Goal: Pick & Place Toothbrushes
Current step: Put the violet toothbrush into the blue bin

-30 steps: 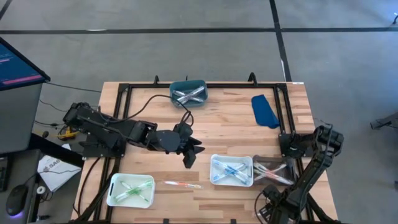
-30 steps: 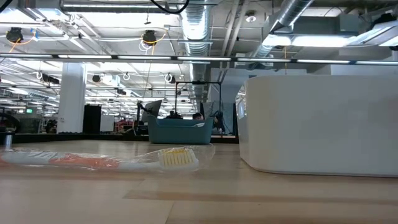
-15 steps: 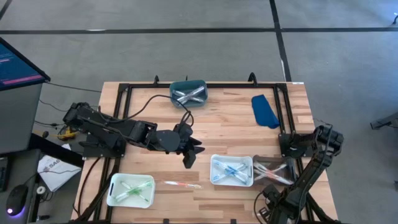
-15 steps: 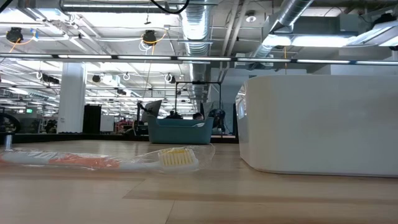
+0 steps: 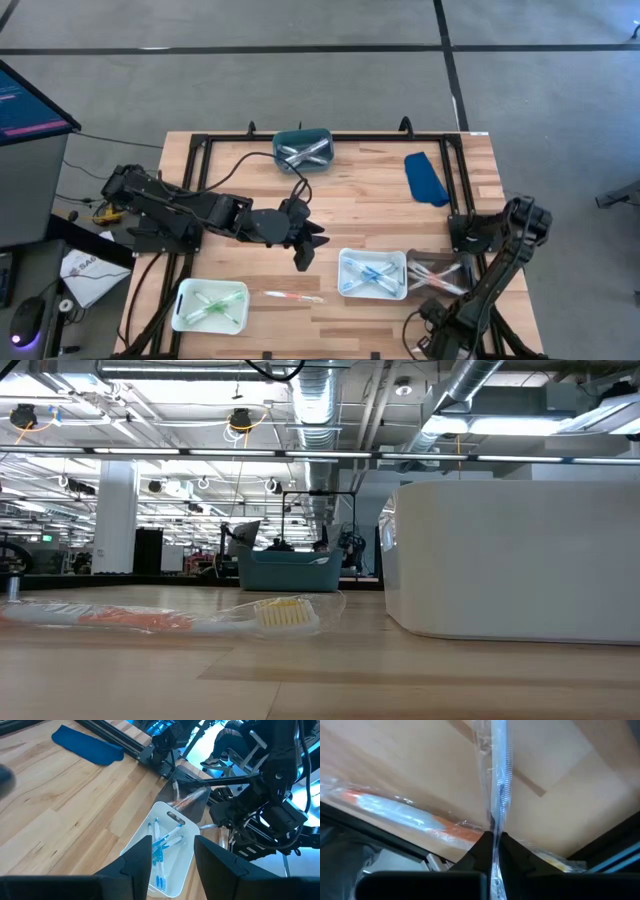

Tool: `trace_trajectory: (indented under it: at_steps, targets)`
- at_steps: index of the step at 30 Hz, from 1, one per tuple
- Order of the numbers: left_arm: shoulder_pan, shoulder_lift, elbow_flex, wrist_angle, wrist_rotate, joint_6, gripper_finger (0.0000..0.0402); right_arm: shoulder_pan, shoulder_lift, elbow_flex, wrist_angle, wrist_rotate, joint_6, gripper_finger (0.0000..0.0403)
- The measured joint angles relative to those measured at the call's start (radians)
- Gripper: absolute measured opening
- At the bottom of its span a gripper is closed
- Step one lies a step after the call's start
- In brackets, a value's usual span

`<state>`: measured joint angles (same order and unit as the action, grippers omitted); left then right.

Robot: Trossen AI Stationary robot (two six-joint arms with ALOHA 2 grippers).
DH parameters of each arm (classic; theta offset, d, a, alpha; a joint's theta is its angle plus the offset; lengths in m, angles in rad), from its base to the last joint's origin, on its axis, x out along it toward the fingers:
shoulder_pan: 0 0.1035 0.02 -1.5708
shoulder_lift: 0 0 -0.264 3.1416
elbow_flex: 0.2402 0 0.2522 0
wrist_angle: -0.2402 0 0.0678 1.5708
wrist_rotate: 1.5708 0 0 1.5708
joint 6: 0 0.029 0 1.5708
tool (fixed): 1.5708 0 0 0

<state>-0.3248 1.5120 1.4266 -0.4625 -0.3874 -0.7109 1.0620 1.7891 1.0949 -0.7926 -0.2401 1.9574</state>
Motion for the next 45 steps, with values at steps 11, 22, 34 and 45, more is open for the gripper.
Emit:
trace_trajectory:
  at_steps: [11, 22, 34, 45]
  targets:
    - [0.000, 0.000, 0.000, 0.000, 0.000, 0.001, 0.0140, -0.047, -0.096, 0.023, -0.112, 0.069, -0.057, 0.0001]
    - [0.000, 0.000, 0.000, -0.001, 0.000, 0.026, 0.0140, -0.087, -0.234, 0.023, -0.134, 0.167, -0.109, 0.0001]
    - [0.000, 0.000, 0.000, -0.001, 0.027, 0.026, 0.0140, -0.152, -0.434, 0.024, -0.129, 0.371, -0.129, 0.0000]
    - [-0.011, 0.005, 0.001, 0.025, 0.056, 0.026, 0.0140, -0.231, -0.519, 0.024, 0.002, 0.551, -0.312, 0.0000]
